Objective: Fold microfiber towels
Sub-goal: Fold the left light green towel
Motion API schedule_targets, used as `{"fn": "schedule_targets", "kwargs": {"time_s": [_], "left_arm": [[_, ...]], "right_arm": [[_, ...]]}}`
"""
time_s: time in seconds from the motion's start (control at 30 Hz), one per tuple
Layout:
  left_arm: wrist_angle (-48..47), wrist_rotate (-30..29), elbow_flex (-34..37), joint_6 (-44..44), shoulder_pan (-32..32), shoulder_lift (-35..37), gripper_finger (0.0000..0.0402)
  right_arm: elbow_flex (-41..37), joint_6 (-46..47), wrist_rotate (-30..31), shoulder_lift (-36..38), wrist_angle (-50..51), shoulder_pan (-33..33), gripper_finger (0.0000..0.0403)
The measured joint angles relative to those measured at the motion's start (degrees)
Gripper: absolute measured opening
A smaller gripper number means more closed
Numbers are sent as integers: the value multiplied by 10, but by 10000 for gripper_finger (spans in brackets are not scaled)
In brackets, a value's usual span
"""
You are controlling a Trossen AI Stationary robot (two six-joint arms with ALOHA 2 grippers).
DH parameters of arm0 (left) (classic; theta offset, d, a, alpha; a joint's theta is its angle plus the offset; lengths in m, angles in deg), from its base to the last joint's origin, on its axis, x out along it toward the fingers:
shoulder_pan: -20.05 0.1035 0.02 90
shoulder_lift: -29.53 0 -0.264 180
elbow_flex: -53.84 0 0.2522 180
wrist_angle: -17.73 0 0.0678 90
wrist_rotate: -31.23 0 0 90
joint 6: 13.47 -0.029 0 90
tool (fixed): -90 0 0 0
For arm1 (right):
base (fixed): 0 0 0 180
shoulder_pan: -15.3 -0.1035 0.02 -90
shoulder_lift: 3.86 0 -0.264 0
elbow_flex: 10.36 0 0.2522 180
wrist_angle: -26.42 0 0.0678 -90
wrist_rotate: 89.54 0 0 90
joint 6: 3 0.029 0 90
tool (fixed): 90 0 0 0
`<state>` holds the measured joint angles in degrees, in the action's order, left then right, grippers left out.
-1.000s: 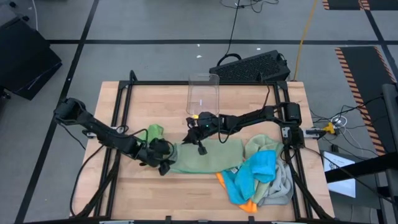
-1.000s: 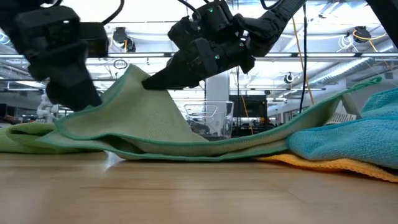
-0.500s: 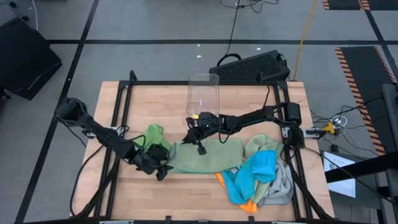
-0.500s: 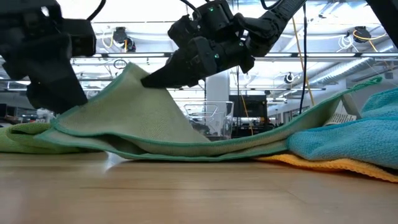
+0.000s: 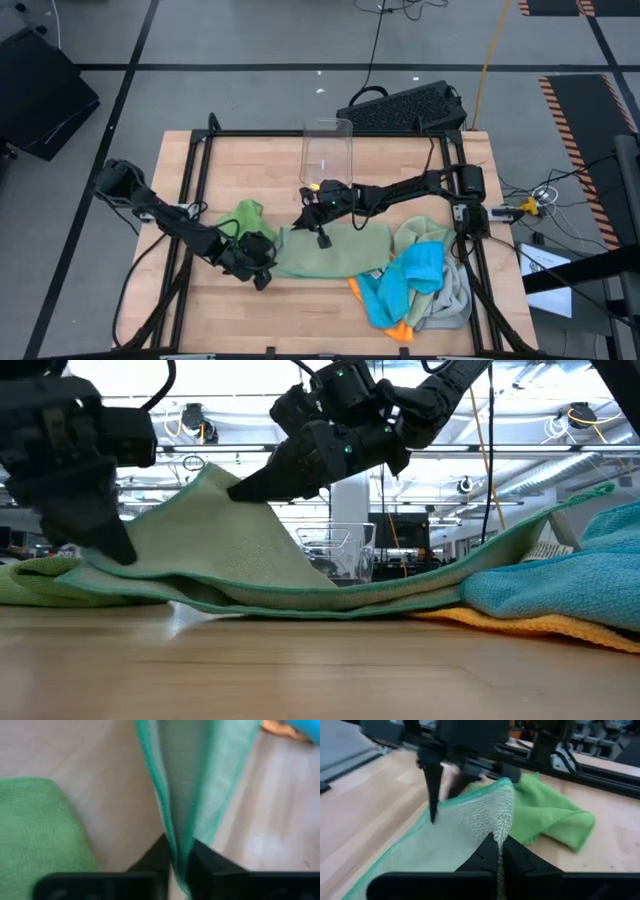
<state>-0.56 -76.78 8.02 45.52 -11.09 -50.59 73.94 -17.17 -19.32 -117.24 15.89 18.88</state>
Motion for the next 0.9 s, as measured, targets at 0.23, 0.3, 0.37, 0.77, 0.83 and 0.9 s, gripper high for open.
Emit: {"fn": "schedule_targets", "kwargs": {"time_s": [0.23, 0.3, 0.37, 0.77, 0.83, 0.9], "left_arm": [[-10, 15, 0, -92, -7, 105, 6], [-25, 11, -7, -136, -12, 148, 6], [-63, -4, -22, -179, -22, 189, 5], [-295, -36, -227, -332, -80, 270, 4], [-297, -23, -254, -344, -81, 255, 3], [-298, 13, -285, -362, -81, 235, 3]], "right_arm": [[0, 21, 45, 66, -3, -40, 0], [0, 28, 81, 89, -1, -59, 0], [0, 31, 124, 113, 2, -82, 0], [1, 40, 307, 179, -23, -203, 0], [2, 35, 320, 180, -44, -210, 0], [16, 23, 332, 180, -51, -216, 0]]}}
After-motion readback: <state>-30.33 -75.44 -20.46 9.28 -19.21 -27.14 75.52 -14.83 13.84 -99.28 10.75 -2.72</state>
